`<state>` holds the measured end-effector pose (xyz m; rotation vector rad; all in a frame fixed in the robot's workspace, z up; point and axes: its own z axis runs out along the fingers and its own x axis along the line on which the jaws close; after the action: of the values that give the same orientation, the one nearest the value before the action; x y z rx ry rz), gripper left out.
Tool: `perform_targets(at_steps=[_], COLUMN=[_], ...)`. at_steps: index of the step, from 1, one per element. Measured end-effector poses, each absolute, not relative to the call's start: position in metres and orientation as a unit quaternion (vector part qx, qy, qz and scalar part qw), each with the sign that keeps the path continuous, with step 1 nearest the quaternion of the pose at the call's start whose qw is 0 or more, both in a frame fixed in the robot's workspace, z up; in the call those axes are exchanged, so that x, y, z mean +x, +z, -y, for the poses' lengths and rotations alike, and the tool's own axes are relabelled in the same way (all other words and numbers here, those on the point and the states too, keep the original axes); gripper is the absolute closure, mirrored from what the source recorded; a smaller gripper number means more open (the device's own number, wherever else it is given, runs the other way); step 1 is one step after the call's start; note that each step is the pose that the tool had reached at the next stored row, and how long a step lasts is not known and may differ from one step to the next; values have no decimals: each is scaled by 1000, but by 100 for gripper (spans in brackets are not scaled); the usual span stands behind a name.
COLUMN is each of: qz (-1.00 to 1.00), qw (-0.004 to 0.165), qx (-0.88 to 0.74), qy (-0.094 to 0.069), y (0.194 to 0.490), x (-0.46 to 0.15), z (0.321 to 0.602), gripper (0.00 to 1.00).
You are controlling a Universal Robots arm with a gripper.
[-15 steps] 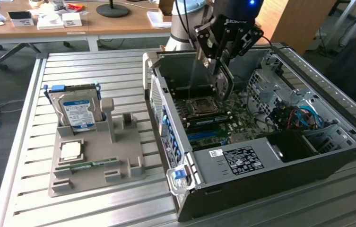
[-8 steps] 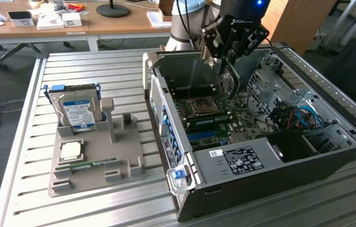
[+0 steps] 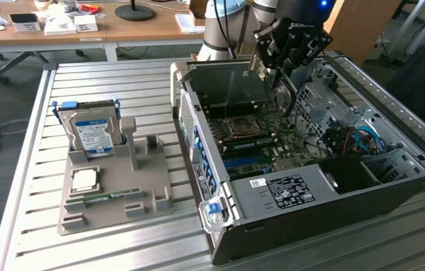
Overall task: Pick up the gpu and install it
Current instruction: 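Pick up the gpu and move the gpu toward the slot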
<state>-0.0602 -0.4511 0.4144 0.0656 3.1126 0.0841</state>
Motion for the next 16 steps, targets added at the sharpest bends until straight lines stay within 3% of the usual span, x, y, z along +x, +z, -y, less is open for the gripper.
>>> perform_targets(at_steps=[16], qz=[-999], qw=[14], qx=[21], qy=[27], y=[414], x=[-21], z=[449], gripper=[73])
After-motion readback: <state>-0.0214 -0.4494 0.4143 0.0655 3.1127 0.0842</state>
